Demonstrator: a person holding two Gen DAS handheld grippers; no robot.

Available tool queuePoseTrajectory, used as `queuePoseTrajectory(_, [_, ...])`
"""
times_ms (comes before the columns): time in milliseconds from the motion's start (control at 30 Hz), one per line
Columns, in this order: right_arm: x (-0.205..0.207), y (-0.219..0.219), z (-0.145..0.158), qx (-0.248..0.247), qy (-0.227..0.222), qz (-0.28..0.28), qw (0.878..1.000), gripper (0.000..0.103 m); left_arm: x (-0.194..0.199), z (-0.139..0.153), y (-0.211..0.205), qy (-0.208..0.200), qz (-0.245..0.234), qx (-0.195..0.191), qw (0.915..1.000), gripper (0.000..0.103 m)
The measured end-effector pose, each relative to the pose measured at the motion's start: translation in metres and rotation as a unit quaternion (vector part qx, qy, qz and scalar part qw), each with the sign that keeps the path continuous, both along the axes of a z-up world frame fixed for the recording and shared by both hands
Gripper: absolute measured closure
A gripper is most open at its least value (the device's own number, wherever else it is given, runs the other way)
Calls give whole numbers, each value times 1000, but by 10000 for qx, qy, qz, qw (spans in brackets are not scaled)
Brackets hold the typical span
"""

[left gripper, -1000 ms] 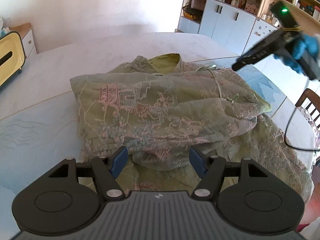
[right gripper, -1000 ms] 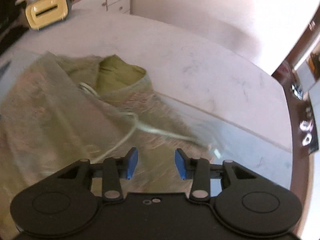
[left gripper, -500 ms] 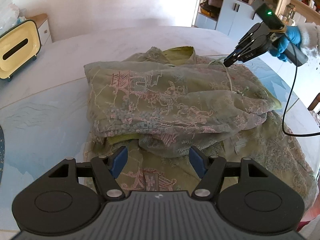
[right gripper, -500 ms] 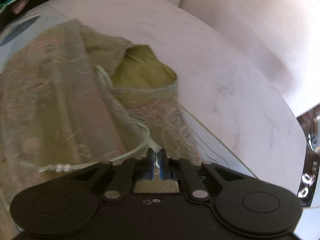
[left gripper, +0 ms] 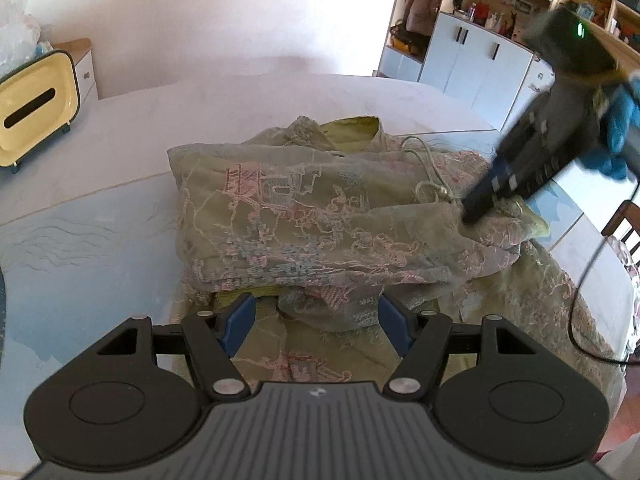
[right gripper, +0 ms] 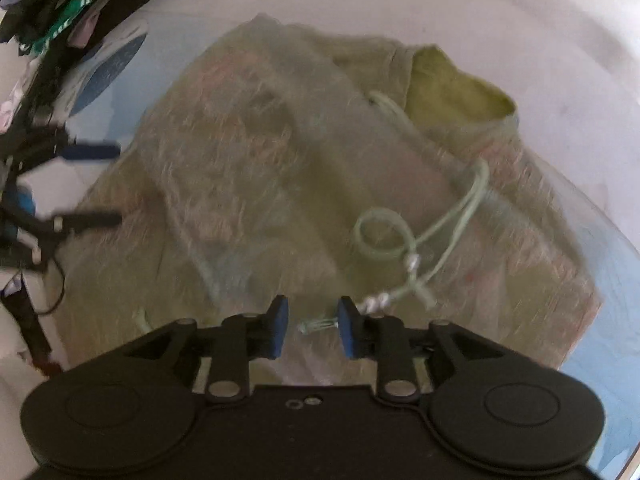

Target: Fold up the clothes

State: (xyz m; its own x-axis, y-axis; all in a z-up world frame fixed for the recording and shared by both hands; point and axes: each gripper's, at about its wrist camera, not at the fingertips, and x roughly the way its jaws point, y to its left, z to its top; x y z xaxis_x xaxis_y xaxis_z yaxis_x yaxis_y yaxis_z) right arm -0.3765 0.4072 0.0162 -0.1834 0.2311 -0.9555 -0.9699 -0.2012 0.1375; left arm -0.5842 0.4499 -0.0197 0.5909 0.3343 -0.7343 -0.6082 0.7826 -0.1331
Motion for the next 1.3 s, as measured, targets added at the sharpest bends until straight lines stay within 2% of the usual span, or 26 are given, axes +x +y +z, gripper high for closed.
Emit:
queuePoseTrajectory(100, [12,-11,7,111,-56,-200,9997,0,-8,1,2,-20,10,-40,10000,36])
queuePoseTrajectory(200, [30,-8,11,387,-165,-721,9965,0,-15,-2,4,3,62,-98,9999,36])
queuePoseTrajectory(367, [33,1,-15,689,-198,-1199,9902,0,-21,-3,9,-5,161,-166,9997,36])
queuePoseTrajectory(433, [33,1,-27,576,-105,-1286,9900,0,-22,-1,11,-18,171,-157,9997,36])
queuePoseTrajectory(533, [25,-9,-42,236,109,-1056,9941,0,-20,3,15,-4,165,-115,9998,36])
queuePoseTrajectory(633, [15,-26,-40,105,-10,-595,9982,0,-19,5,19,18,141,-71,9999,36])
queuePoseTrajectory(767, [35,-32,-15,333,-51,-615,9975,0,-16,7,30,60,99,-17,9999,36])
queuePoseTrajectory(867, [63,-25,-1,639,-299,-922,9932,0,-8,10,47,162,66,183,9997,36])
queuePoseTrajectory(1000, [104,-17,-2,744,-472,-1445,9856,0,7,12,78,262,36,375,9989,36])
queuePoseTrajectory(1167, [142,-12,-23,727,-440,-1947,9772,0,30,3,134,264,184,34,9995,32])
queuePoseTrajectory(1300, [157,-10,-40,615,-416,-2124,9744,0,53,-19,167,532,297,-118,9981,32])
